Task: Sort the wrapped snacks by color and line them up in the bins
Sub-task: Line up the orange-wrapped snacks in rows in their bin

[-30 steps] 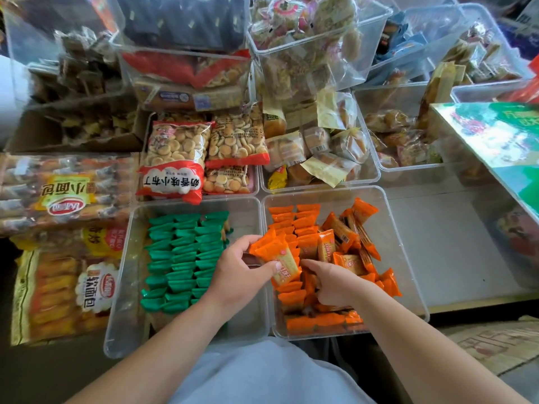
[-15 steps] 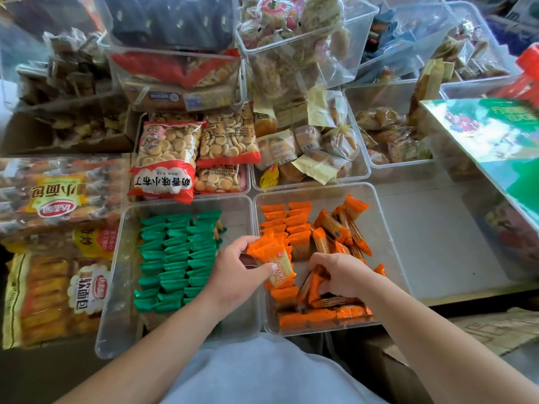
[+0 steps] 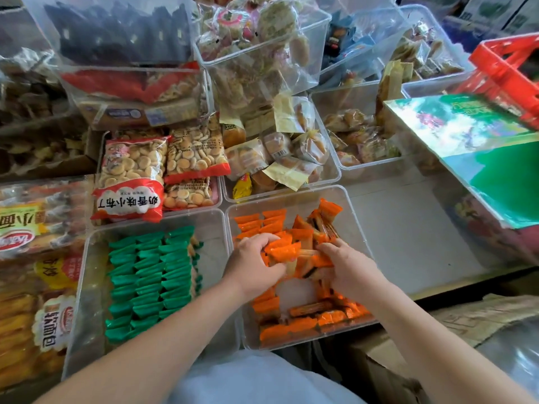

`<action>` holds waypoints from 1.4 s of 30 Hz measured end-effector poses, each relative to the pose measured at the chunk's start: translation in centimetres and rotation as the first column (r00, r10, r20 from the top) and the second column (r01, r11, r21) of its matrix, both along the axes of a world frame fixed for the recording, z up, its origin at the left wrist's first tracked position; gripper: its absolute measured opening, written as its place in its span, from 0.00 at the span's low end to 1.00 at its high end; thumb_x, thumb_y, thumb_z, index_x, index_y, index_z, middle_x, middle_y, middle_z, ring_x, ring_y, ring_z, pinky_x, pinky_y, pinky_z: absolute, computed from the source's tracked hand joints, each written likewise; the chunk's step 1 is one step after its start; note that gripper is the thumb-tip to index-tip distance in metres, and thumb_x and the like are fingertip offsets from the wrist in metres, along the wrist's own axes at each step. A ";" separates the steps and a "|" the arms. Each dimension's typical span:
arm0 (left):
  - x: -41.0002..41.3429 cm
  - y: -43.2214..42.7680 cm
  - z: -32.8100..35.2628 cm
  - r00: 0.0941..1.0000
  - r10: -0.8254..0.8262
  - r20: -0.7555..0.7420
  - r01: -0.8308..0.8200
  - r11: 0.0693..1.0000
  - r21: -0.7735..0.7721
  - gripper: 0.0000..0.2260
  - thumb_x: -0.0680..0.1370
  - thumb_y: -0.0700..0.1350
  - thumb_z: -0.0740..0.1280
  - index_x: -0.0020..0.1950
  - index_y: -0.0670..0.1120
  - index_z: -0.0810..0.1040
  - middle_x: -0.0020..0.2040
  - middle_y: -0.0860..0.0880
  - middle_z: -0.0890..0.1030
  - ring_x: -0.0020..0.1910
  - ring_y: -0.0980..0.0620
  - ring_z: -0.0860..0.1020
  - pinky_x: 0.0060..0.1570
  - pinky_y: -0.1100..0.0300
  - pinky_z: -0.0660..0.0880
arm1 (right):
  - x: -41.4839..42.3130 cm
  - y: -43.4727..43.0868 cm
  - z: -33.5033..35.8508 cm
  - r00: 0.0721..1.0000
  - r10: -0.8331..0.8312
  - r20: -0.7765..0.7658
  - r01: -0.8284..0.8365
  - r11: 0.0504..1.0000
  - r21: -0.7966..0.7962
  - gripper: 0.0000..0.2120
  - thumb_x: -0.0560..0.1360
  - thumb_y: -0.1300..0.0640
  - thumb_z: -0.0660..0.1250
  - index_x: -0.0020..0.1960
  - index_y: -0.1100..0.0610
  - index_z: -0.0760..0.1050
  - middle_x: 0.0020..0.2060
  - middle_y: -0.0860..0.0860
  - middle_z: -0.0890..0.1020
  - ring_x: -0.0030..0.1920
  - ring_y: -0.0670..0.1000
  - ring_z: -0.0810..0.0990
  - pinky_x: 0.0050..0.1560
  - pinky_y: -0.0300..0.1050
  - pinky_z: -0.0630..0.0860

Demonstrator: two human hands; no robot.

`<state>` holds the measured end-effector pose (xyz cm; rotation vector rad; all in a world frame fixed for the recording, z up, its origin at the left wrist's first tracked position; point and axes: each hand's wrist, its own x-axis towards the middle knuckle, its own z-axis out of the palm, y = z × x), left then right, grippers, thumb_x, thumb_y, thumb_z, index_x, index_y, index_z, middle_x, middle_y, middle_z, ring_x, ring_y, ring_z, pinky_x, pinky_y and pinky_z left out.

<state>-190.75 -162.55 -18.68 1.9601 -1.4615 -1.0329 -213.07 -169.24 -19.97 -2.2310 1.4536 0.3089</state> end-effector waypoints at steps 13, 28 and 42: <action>-3.0 -3.1 -3.1 0.622 -0.378 0.686 0.314 0.922 0.224 0.18 0.76 0.51 0.70 0.66 0.54 0.73 0.65 0.47 0.68 0.66 0.43 0.64 0.66 0.46 0.61 | -1.4 0.1 0.9 0.897 -0.359 0.258 0.331 0.932 0.148 0.24 0.76 0.54 0.73 0.71 0.48 0.75 0.62 0.48 0.78 0.59 0.52 0.78 0.56 0.48 0.80; -2.8 -2.3 -3.2 0.769 -0.324 0.551 0.382 0.924 0.010 0.17 0.78 0.47 0.69 0.67 0.52 0.76 0.71 0.50 0.69 0.72 0.44 0.65 0.70 0.48 0.64 | -1.3 1.1 4.0 0.815 -0.494 0.302 0.431 0.866 0.253 0.16 0.69 0.46 0.79 0.53 0.44 0.78 0.45 0.43 0.82 0.41 0.44 0.82 0.44 0.45 0.83; -1.8 2.0 2.4 0.947 0.051 -0.318 -0.046 0.999 0.021 0.14 0.69 0.50 0.83 0.47 0.53 0.81 0.41 0.57 0.83 0.40 0.58 0.79 0.41 0.61 0.77 | -1.6 4.3 6.6 0.312 -0.805 0.505 0.380 0.592 0.711 0.22 0.71 0.60 0.80 0.62 0.50 0.78 0.50 0.51 0.88 0.51 0.52 0.88 0.47 0.51 0.85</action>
